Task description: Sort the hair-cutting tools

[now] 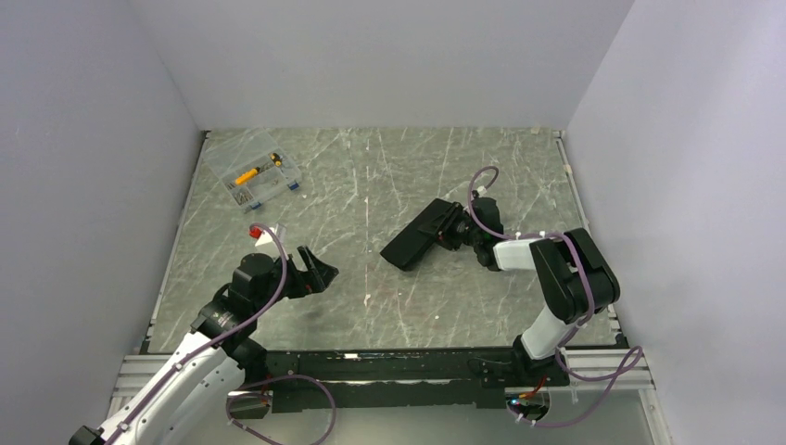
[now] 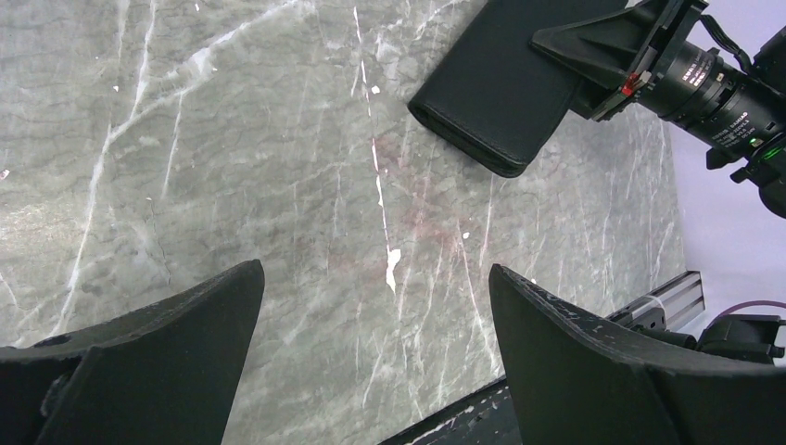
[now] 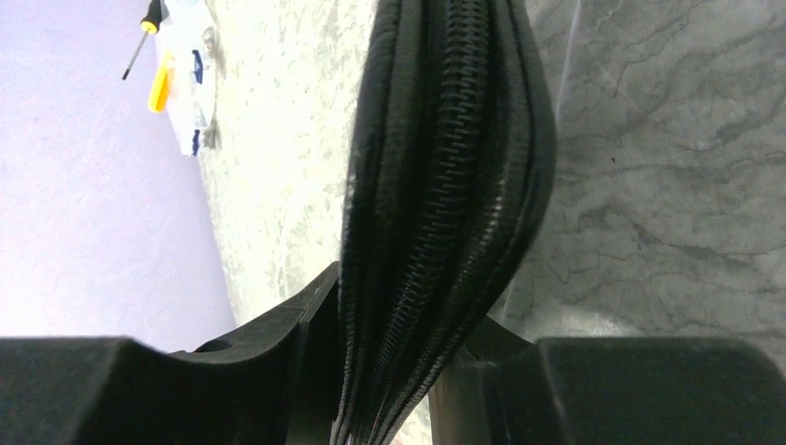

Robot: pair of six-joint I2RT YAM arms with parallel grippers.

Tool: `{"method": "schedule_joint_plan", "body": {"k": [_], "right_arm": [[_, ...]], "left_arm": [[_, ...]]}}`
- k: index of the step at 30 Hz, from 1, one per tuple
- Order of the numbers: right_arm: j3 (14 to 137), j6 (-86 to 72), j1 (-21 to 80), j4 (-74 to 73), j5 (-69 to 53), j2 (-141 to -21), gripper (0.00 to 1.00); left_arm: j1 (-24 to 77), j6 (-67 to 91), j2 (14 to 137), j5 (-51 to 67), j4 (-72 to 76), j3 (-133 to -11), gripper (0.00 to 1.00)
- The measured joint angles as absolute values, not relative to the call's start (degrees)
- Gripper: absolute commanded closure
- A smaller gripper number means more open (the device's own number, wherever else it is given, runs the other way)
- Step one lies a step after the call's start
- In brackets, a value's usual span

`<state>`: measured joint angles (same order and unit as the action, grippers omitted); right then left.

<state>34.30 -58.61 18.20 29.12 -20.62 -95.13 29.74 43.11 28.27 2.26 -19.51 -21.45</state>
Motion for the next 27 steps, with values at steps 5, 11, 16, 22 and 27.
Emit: {"method": "schedule_joint_plan", "body": {"k": [5, 11, 16, 22, 27], "right_arm": [[34.06, -56.93, 18.20, 27.29, -19.55, -94.41, 0.50], [33.69, -54.63, 18.17, 22.81, -18.31, -92.84, 0.25], [33.15, -52.71, 18.20, 18.24, -16.78, -88.33, 0.05], [32.05, -49.17, 18.20, 9.28, -13.23, -77.06, 0.00], [32.21, -45.54, 18.96, -1.08, -6.55, -62.02, 0.00]], "left_arm": [[29.74, 43.11, 28.21, 2.26, -19.53, -21.45, 0.04], [29.74, 43.11, 28.23, 2.26, -19.53, -21.45, 0.04], [29.74, 43.09, 28.16, 2.26, -19.55, -21.45, 0.03], [29.80, 43.07, 27.97, 1.67, -19.84, -21.45, 0.01], [29.89, 41.54, 29.89, 1.19, -19.92, -21.45, 0.01]]}}
